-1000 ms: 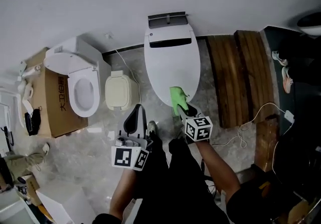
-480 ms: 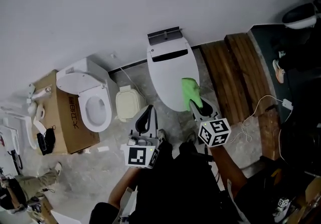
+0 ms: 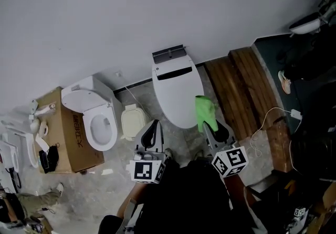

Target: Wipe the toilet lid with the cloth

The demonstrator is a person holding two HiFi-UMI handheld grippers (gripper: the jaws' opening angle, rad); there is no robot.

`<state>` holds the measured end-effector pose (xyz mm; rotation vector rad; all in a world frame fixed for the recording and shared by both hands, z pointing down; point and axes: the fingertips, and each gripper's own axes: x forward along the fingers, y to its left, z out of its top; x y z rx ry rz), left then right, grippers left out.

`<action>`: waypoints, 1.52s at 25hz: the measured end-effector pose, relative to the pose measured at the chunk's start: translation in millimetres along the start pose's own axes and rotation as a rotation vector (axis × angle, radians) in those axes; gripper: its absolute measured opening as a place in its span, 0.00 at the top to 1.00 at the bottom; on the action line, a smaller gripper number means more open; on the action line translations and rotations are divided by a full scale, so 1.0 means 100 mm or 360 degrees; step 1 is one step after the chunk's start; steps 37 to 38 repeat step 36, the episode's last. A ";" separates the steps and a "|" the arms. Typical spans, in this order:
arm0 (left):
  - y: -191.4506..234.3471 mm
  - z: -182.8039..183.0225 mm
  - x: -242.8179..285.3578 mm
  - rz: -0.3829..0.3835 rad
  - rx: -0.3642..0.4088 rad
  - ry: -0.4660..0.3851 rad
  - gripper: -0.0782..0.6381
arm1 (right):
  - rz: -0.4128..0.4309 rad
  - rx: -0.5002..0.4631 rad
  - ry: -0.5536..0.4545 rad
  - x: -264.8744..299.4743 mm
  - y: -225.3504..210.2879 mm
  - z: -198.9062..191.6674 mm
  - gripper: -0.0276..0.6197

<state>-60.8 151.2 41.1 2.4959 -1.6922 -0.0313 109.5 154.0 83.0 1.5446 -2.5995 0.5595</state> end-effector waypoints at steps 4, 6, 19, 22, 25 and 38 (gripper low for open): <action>-0.08 0.04 -0.02 -0.0023 0.0021 -0.0017 0.88 | 0.0007 -0.0037 -0.0055 -0.15 0.06 0.10 0.75; -0.12 0.04 -0.01 -0.0035 0.0016 -0.0021 0.88 | 0.0010 -0.0048 -0.0061 -0.17 0.07 0.11 0.75; -0.35 0.04 -0.02 -0.0071 0.0063 -0.0026 0.88 | 0.0029 -0.0076 -0.0075 -0.29 0.07 0.07 0.75; -0.35 0.02 -0.03 -0.0068 0.0058 -0.0015 0.88 | 0.0037 -0.0073 -0.0067 -0.29 0.09 0.04 0.75; -0.37 0.00 -0.03 -0.0068 0.0057 -0.0015 0.88 | 0.0032 -0.0076 -0.0065 -0.30 0.09 0.03 0.75; -0.45 0.00 0.04 -0.0088 0.0060 -0.0018 0.88 | 0.0011 -0.0092 -0.0074 -0.33 -0.01 0.03 0.76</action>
